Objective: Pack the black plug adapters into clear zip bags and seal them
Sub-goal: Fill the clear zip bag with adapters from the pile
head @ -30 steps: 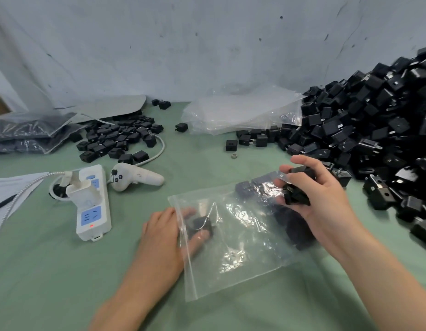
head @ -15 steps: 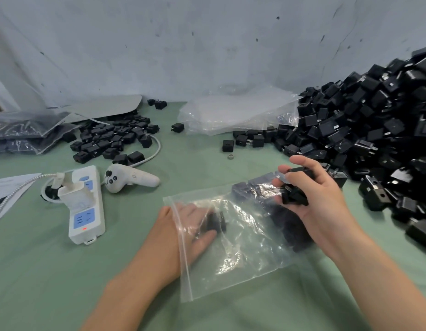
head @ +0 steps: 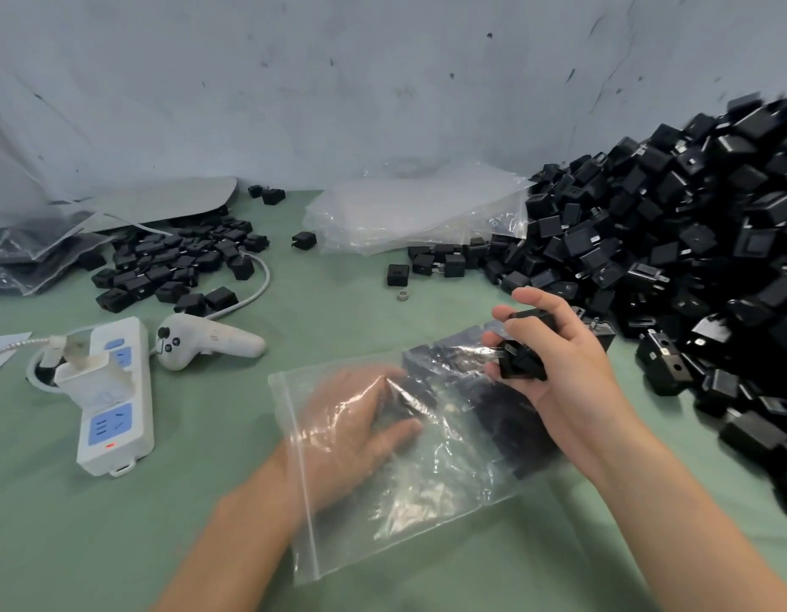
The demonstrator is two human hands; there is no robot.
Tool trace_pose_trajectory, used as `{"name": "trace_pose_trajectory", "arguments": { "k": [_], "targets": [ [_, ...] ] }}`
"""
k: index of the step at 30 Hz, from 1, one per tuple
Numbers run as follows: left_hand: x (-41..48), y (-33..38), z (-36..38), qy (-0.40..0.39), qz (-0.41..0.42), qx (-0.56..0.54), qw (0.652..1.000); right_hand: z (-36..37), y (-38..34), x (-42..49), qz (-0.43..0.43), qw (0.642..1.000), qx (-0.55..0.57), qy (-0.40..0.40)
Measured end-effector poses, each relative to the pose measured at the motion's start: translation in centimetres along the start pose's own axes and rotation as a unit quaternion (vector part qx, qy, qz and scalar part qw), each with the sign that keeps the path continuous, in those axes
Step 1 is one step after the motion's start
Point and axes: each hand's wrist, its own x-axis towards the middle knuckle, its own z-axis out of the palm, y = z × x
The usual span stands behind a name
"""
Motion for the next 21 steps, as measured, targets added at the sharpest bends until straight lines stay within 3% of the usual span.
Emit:
{"name": "trace_pose_trajectory", "arguments": {
  "k": [3, 13, 21],
  "targets": [
    [-1.3, -0.3, -0.8, 0.019, 0.004, -0.023, 1.0, -0.1, -0.2, 0.0, 0.006, 1.0, -0.001, -0.004],
    [-0.4, 0.2, 0.3, -0.008, 0.081, 0.064, 0.995, -0.5, -0.2, -0.1, 0.01, 1.0, -0.009, -0.002],
    [-0.2, -0.1, 0.7, -0.003, 0.087, 0.057, 0.995, -0.4, -0.2, -0.4, 0.015, 1.0, -0.005, 0.0]
  ]
}}
